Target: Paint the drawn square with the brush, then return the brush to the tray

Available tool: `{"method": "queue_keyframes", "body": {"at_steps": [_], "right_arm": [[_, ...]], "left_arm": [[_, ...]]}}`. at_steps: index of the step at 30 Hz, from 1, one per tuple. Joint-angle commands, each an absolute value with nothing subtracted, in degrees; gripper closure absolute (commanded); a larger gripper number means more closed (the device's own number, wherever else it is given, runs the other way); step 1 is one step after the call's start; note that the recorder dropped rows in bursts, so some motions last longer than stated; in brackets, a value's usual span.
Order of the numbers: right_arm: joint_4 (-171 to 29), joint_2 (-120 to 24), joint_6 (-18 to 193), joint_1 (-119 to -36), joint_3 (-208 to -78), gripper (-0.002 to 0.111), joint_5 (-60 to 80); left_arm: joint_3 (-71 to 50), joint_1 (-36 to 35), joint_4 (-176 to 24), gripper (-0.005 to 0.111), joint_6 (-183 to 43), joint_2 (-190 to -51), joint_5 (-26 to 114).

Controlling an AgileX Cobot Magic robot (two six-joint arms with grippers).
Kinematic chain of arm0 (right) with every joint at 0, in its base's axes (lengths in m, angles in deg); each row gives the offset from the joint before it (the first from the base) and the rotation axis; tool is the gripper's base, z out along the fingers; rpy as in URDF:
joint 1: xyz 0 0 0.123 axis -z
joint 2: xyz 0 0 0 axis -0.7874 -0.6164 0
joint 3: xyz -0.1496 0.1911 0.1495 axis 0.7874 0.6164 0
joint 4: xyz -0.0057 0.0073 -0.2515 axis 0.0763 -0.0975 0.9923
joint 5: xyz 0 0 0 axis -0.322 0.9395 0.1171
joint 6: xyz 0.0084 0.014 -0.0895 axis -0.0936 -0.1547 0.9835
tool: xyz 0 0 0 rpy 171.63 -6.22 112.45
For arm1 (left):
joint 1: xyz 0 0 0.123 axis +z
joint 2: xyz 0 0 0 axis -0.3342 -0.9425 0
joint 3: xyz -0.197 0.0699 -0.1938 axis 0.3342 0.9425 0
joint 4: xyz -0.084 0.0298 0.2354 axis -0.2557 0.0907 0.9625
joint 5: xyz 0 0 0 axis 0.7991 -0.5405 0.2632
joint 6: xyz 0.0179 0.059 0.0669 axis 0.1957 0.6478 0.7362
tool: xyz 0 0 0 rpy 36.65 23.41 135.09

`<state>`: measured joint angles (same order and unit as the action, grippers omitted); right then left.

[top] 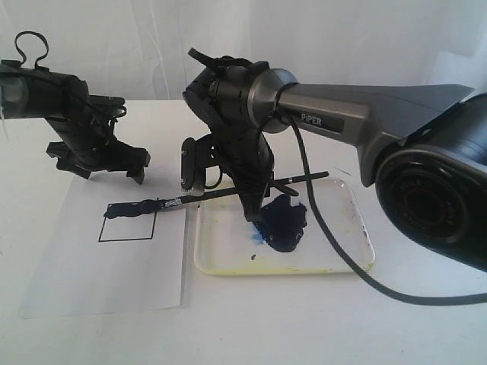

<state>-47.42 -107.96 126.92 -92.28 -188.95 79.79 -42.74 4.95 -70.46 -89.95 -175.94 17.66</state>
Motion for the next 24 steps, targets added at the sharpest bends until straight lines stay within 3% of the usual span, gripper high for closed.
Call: {"method": "queue_keyframes", "body": {"at_steps": [1, 24], "right_arm": [[-46.43, -106.38, 126.67, -91.91, -189.06, 0.108, 80.26], [-48.53, -104.90, 126.67, -91.91, -189.06, 0.108, 80.26]], "left_arm": [[-41.25, 4.87, -68.64, 0.002, -88.93, -178.64, 11.16], [-41.25, 4.87, -68.64, 0.002, -88.93, -178.64, 11.16]]}}
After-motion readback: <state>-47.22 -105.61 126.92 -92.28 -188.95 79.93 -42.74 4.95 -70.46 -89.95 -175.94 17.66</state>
